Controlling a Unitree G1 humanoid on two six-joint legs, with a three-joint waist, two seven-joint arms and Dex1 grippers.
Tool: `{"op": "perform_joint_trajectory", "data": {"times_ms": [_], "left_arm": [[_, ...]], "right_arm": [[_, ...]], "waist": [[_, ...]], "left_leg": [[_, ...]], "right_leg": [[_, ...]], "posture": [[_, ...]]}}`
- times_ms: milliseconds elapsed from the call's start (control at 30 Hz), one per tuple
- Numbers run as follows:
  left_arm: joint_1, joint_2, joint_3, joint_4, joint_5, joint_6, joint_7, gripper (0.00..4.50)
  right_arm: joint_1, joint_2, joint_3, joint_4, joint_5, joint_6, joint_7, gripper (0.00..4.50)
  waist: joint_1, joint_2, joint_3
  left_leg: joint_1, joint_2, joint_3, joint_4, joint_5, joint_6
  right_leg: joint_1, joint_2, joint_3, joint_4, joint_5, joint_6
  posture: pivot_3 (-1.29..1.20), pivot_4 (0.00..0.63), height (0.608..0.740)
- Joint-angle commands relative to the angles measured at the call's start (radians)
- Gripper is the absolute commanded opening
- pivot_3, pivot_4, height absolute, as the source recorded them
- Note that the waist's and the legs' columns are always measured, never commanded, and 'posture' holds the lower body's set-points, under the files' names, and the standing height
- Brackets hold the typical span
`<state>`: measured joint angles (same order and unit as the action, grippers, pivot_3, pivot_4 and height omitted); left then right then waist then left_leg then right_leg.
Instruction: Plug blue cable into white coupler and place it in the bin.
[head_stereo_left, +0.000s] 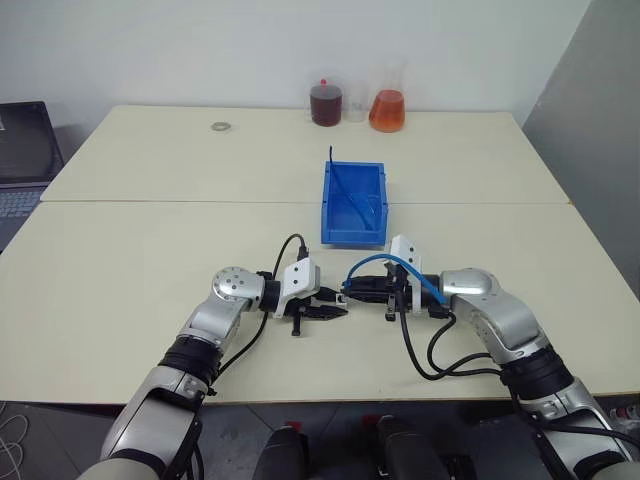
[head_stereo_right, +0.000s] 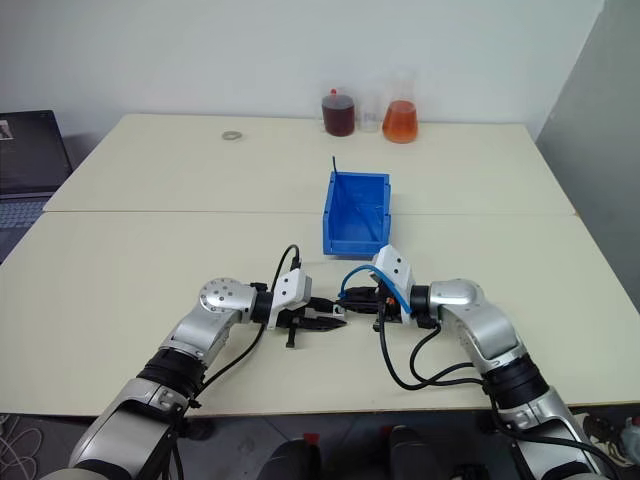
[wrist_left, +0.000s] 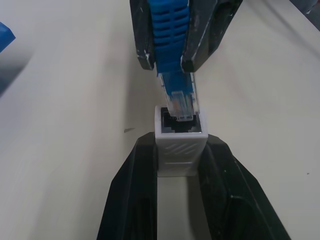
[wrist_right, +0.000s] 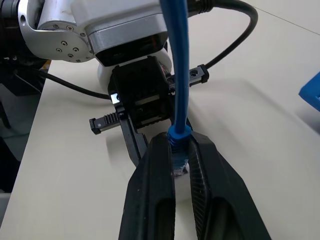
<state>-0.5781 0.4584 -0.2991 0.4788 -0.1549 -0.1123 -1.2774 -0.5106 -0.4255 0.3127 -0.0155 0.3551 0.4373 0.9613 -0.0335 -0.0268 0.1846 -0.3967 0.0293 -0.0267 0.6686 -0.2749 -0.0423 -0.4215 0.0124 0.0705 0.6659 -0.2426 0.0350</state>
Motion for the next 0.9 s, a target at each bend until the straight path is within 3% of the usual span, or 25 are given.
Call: {"op": "perform_joint_trajectory", "data": {"times_ms": [33, 533, 900], "left_arm": [[0.03, 0.016, 0.0, -0.033, 0.006, 0.009, -0.029, 0.79], [0.034, 0.023, 0.016, -0.051, 0.007, 0.03, -0.015, 0.79], [0.049, 0.032, 0.027, -0.077, 0.006, 0.049, 0.0, 0.79]], "right_arm": [[-0.004, 0.014, 0.005, 0.025, -0.027, -0.046, 0.023, 0.16], [-0.002, 0.012, 0.088, 0.181, -0.181, -0.271, 0.114, 0.16], [-0.003, 0.026, 0.133, 0.326, -0.224, -0.264, 0.17, 0.16]], "waist": [[-0.001, 0.0, 0.0], [-0.001, 0.001, -0.002], [-0.007, 0.0, -0.006]], "left_leg": [[0.0, 0.0, 0.0, 0.0, 0.0, 0.0], [0.003, 0.0, 0.0, 0.0, 0.0, 0.0], [0.012, 0.0, 0.001, -0.001, 0.0, 0.0]], "right_leg": [[0.0, 0.0, 0.0, 0.0, 0.0, 0.0], [0.002, 0.0, 0.0, 0.0, 0.0, 0.0], [0.006, 0.0, 0.001, 0.009, -0.003, -0.005]], "posture": [[0.0, 0.15, 0.74], [0.0, 0.15, 0.74], [0.0, 0.15, 0.74]]}}
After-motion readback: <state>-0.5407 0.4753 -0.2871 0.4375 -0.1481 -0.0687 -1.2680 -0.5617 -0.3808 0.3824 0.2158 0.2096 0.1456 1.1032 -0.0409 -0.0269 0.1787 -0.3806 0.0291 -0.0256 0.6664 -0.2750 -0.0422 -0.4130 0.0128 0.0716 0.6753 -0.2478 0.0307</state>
